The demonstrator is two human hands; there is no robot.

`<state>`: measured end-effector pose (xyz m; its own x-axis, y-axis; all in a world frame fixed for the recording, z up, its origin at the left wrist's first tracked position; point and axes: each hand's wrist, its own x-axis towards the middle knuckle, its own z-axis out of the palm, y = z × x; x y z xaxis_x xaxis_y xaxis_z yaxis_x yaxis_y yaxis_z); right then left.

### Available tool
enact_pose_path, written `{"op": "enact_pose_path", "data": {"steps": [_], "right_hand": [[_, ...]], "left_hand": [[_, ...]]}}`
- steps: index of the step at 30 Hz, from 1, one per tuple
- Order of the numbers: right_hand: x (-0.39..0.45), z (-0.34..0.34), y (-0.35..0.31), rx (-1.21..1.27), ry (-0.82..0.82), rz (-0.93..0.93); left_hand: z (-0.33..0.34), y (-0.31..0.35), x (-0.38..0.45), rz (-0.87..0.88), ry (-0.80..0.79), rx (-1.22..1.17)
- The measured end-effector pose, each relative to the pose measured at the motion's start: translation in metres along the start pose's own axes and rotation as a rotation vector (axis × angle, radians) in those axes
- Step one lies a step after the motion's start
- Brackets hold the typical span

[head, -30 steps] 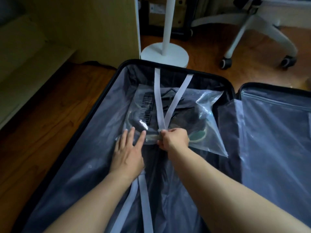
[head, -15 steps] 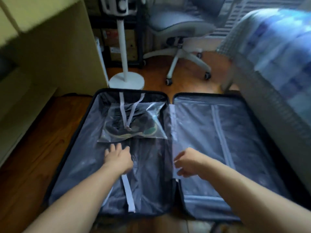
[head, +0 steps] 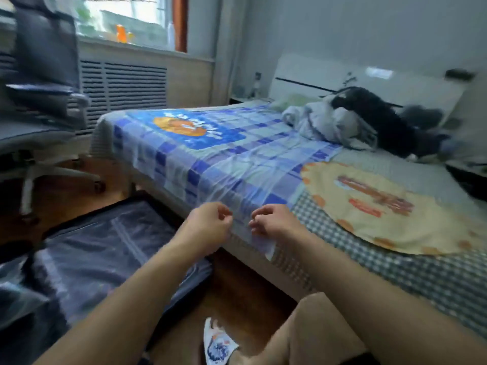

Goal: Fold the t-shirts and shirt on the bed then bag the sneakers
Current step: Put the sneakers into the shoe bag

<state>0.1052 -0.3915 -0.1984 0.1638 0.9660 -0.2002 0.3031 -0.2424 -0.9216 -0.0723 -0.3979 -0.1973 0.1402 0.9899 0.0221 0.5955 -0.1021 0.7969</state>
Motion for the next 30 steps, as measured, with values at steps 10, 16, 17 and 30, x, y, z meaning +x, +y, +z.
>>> {"op": "enact_pose_path", "data": {"steps": [10,16,17,30], "right_hand": [[-0.112,-0.253,0.067,0.223,0.662,0.054],[-0.27,-0.368,0.217,0.197,1.046,0.336],[-0.31,-0.377,0.245,0.171,1.141,0.405],[-0.603,-0.217,0.398,-0.587,1.503,1.185]], "left_hand": [[0.191,0.247,-0.022,0.599,-0.392,0.141],[0.395,0.327,-0.148,0.828,-0.78,0.225],[0.427,0.333,-0.186,0.858,-0.861,0.217],[0.547,0.213,-0.429,0.659,-1.4,0.12]]}}
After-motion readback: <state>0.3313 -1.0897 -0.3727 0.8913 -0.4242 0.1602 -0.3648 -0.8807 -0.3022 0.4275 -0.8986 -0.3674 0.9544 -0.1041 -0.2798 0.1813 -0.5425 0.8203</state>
